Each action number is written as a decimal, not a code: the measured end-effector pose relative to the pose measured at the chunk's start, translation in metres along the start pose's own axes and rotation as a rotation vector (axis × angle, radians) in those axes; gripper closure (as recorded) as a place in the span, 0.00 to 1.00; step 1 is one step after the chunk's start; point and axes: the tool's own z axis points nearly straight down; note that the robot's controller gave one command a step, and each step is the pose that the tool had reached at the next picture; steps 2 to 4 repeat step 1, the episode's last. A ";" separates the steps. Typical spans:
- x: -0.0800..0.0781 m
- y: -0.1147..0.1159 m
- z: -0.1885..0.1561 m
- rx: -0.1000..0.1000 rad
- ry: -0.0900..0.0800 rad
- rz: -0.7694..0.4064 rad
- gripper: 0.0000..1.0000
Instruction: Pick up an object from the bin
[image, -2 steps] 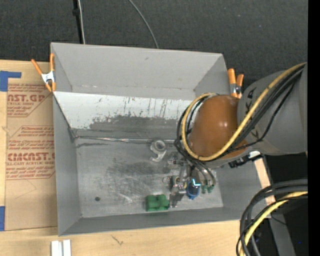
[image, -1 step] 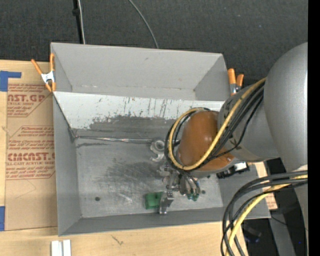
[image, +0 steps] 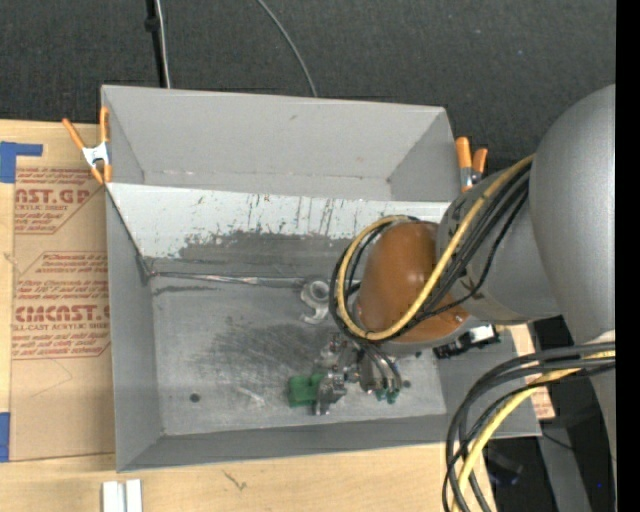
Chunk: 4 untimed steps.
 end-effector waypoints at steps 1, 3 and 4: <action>-0.023 -0.002 -0.126 0.000 -0.013 -0.043 1.00; -0.023 -0.002 -0.126 0.000 -0.013 -0.043 1.00; -0.023 -0.002 -0.126 0.000 -0.013 -0.043 1.00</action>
Offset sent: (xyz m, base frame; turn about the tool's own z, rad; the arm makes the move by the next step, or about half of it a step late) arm 0.0210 -0.0050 0.1219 -0.0423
